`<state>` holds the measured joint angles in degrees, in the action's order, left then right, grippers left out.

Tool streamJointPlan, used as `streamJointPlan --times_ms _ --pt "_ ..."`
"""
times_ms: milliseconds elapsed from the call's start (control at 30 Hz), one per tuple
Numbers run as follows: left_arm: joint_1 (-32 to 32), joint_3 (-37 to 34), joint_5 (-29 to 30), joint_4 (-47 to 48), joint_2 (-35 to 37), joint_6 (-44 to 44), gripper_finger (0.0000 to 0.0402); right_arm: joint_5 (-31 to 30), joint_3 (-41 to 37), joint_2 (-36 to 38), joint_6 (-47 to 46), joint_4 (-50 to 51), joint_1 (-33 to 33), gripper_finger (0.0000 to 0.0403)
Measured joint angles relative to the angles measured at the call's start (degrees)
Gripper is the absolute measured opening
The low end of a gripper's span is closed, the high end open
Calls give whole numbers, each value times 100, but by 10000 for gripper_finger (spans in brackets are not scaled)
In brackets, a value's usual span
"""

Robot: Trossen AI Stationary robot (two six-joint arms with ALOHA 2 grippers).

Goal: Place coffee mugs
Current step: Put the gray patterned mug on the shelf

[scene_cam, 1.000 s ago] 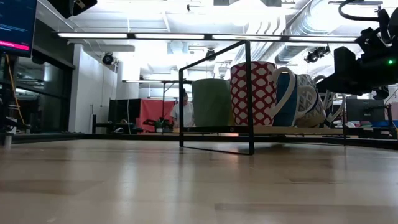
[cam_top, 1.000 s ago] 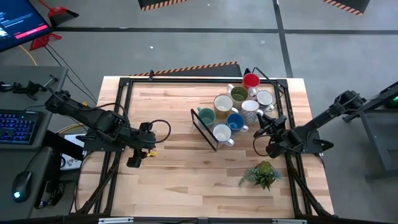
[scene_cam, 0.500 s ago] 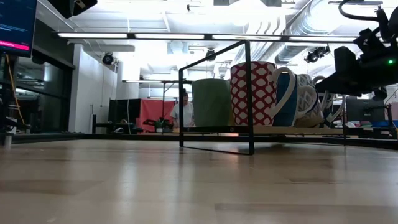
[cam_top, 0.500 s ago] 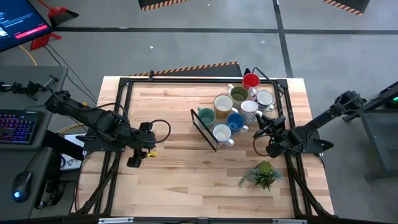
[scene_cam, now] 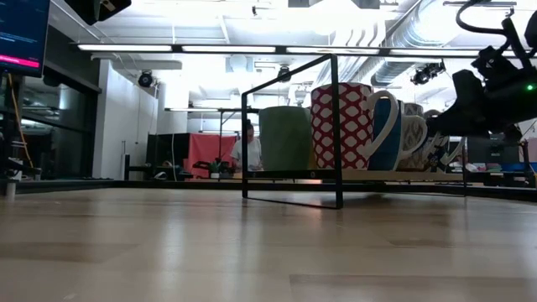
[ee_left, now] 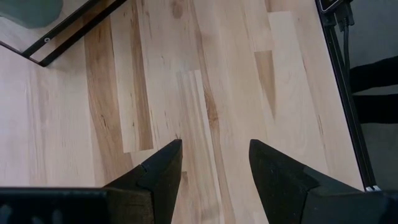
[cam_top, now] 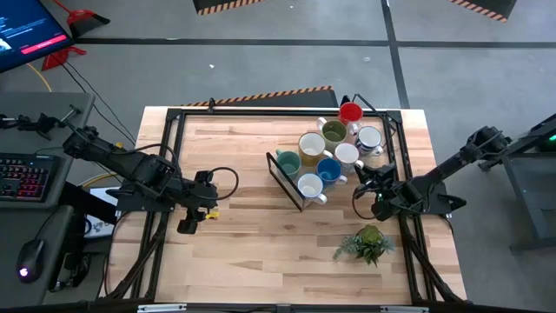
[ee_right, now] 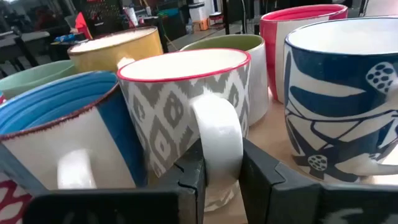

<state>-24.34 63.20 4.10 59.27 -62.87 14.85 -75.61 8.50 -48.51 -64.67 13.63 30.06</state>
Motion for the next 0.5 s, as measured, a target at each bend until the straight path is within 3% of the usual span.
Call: streamJointPlan --times_ms 500 --pt "0 0 -2 0 0 0 177 226 0 2 -278 156 0 59"
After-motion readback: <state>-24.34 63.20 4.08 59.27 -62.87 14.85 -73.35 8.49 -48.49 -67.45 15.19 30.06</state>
